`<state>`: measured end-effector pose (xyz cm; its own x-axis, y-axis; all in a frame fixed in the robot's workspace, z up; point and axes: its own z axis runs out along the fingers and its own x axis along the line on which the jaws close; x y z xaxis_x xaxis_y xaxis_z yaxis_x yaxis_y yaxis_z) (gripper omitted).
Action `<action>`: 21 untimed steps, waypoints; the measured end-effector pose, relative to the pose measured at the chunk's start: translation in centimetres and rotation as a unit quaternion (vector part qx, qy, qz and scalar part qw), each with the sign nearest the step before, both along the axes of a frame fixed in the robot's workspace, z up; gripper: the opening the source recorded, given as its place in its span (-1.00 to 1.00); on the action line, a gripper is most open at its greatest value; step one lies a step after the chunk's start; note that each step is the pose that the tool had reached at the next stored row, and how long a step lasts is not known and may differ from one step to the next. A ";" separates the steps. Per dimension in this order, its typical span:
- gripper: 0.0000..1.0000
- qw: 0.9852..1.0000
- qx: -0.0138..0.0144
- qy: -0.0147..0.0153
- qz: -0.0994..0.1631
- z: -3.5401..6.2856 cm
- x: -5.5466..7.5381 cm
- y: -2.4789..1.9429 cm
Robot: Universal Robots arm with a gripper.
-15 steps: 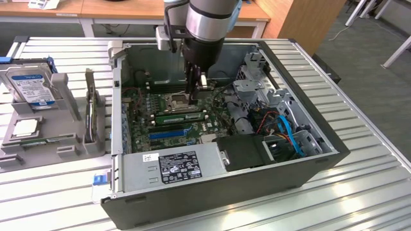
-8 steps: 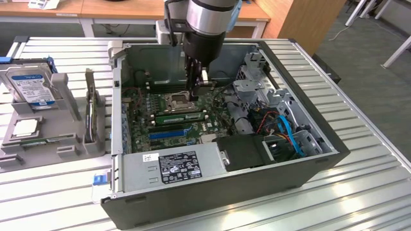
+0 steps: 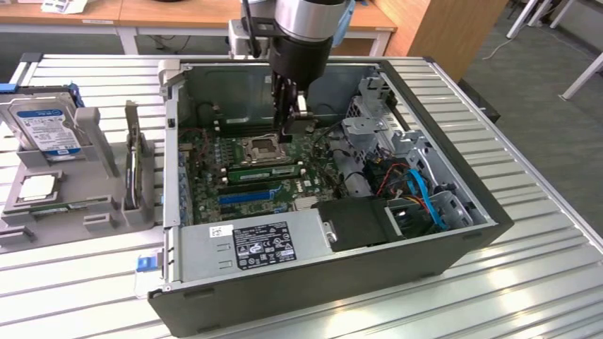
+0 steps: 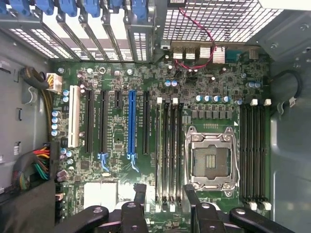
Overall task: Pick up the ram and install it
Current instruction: 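Insert the ram into the slot, then press down the ram until it locks into place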
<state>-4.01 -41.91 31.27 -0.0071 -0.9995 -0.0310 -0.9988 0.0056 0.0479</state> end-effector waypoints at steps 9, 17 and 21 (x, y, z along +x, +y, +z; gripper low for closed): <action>-0.15 1.000 0.000 0.000 0.000 0.87 0.0 0.00; -0.15 1.000 0.000 0.000 0.000 1.18 0.0 0.00; -0.15 1.000 0.000 0.000 0.000 1.18 0.0 0.00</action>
<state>-4.02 -41.91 32.44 -0.0072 -0.9995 -0.0310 -0.9988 0.0057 0.0479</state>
